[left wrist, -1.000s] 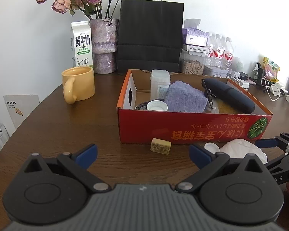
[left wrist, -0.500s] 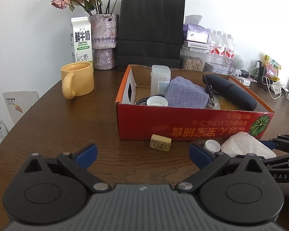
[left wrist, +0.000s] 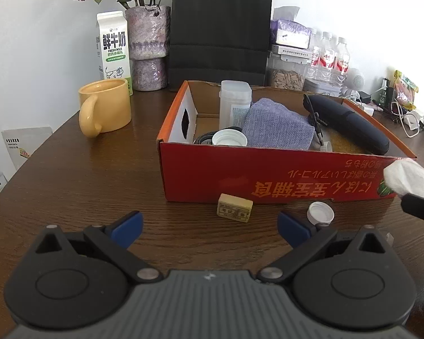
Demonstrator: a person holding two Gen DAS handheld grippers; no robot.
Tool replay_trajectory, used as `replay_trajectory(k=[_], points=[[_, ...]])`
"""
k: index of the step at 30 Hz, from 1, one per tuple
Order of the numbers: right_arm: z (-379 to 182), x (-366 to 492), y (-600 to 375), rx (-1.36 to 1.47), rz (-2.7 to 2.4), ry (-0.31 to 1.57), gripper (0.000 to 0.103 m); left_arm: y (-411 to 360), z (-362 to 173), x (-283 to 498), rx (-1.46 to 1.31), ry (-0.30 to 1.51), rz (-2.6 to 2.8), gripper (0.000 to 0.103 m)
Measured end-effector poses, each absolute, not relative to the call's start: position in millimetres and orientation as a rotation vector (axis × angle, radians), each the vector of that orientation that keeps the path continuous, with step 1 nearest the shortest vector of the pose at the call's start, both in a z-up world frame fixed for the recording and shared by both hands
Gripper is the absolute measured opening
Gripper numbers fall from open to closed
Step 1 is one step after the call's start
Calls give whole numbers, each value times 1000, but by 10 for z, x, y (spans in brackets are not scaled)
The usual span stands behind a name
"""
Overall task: Organize objects
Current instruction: 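Grasp the small yellow block with the left gripper while the right holds the tissue, then carry the tissue and yellow block over the box with both grippers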
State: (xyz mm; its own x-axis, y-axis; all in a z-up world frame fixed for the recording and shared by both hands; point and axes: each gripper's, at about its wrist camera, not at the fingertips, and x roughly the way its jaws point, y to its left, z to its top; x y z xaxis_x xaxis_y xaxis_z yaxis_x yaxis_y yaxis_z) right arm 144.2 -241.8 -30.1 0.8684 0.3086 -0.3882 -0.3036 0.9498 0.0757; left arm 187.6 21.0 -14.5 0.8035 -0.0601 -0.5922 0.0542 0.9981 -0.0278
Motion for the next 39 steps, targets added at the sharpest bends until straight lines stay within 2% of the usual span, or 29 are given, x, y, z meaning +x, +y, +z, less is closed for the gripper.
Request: replay_trajectory(k=[6, 8, 13, 14, 15, 17, 32, 39], points=[[-306, 1387, -2483, 35, 287, 392, 60, 135, -234, 2064, 1, 645, -44, 103], [-306, 1376, -2476, 32, 286, 390, 60, 112, -254, 2093, 10, 650, -47, 99], [-314, 1381, -2469, 34, 293, 393, 60, 97, -292, 2164, 1, 665, -71, 74], [-314, 1378, -2464, 34, 293, 393, 61, 98, -298, 2173, -8, 668, -84, 65], [-314, 1377, -2464, 34, 293, 393, 61, 95, -304, 2177, -13, 669, -96, 50], [-315, 1379, -2463, 34, 293, 394, 61, 83, -309, 2151, -10, 652, -116, 32], [-318, 1346, -2449, 29, 279, 375, 61, -4, -215, 1826, -12, 546, -110, 31], [-258, 1314, -2404, 7, 283, 345, 61, -39, 8, 1685, -21, 477, -134, 32]])
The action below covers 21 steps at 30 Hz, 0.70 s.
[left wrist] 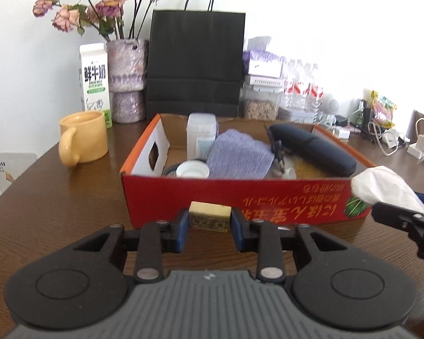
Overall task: Organize objects
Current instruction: 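Carry the tissue and yellow block over the box with both grippers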
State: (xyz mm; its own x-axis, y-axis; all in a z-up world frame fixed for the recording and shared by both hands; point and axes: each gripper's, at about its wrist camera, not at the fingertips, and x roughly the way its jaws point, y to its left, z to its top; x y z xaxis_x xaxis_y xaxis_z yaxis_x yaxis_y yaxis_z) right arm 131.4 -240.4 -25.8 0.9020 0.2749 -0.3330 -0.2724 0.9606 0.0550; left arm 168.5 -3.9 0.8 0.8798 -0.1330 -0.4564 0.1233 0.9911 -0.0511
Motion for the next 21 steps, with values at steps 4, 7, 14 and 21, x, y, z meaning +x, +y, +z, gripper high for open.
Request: replay_trajectory(k=[4, 7, 14, 21], points=[[-129, 1338, -2301, -20, 313, 313, 61, -81, 168, 1682, -14, 441, -144, 32], [-12, 1395, -2180, -47, 334, 292, 61, -96, 293, 1708, -9, 411, -149, 32], [193, 1657, -1854, -113, 359, 275, 61, -88, 510, 1843, -14, 363, -153, 32], [237, 2006, -1560, -130, 362, 271, 61, -48, 595, 2099, -34, 349, -139, 32]])
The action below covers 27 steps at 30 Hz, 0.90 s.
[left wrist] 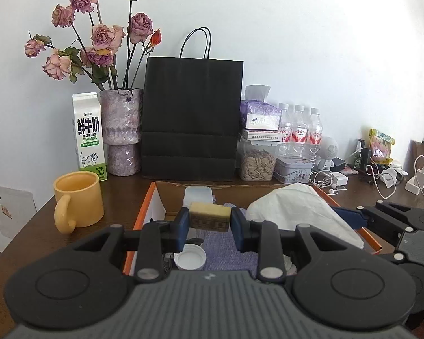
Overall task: Organize objects
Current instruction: 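Carry the tissue and yellow block over the box with both grippers, then open both grippers to release the tissue and yellow block into the box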
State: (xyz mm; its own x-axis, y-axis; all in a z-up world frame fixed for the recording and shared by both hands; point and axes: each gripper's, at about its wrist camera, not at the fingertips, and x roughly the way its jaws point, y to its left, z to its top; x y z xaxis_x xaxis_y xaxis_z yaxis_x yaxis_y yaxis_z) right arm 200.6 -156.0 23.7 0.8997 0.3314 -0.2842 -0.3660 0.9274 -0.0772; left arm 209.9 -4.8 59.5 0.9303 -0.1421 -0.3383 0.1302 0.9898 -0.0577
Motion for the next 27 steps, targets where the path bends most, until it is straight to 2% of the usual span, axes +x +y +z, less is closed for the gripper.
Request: replay_trajectory(k=[19, 20, 21, 22, 23, 24, 25, 27], points=[[51, 2853, -1241, -93, 325, 321, 62, 39, 439, 2800, -99, 408, -94, 32], [40, 2859, -1251, -91, 325, 326, 68, 38, 426, 2798, -100, 410, -90, 36], [29, 2856, -1269, -83, 323, 327, 73, 38, 412, 2793, -100, 409, -85, 53], [21, 2846, -1289, -74, 321, 325, 80, 39, 403, 2784, -99, 405, -80, 65], [19, 2835, -1309, -68, 320, 323, 86, 43, 400, 2773, -98, 397, -74, 91], [17, 2826, -1324, -65, 319, 324, 90, 44, 399, 2751, -96, 381, -59, 103], [16, 2820, -1336, -62, 315, 325, 98, 44, 404, 2726, -91, 360, -40, 103], [13, 2803, -1356, -57, 311, 322, 101, 46, 417, 2703, -85, 348, -28, 103]])
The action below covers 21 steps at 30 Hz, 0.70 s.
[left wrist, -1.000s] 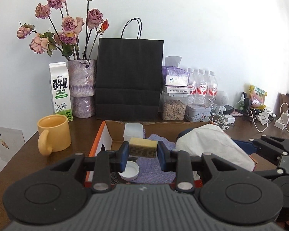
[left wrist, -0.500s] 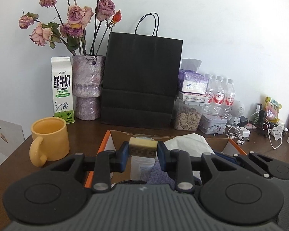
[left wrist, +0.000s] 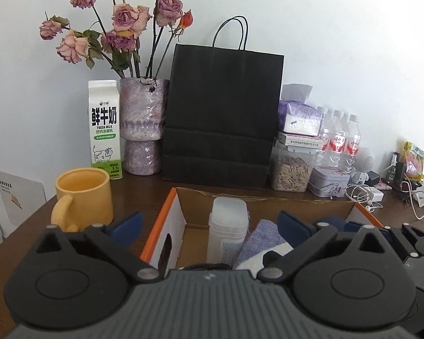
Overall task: Organize objects
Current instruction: 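Open both grippers to release the tissue and yellow block into the box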
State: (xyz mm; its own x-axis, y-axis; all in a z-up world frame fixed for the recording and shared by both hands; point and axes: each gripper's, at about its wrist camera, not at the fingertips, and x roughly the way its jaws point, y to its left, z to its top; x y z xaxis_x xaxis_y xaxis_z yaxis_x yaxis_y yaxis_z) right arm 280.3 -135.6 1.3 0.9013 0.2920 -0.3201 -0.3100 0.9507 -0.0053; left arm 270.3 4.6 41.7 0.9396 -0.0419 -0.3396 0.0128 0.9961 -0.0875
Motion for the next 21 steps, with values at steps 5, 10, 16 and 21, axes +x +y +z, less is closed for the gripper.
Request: replay_trajectory(k=[5, 10, 16, 21], points=[[18, 2776, -1361, -54, 318, 318, 102, 61, 419, 2687, -93, 353, -30, 103], [19, 2754, -1370, -54, 313, 318, 102, 65, 399, 2664, -99, 354, -34, 103], [22, 2691, -1398, -53, 310, 309, 102, 54, 386, 2634, -107, 349, -39, 103], [31, 2597, -1424, -61, 312, 299, 102, 60, 404, 2510, -114, 327, -54, 103]])
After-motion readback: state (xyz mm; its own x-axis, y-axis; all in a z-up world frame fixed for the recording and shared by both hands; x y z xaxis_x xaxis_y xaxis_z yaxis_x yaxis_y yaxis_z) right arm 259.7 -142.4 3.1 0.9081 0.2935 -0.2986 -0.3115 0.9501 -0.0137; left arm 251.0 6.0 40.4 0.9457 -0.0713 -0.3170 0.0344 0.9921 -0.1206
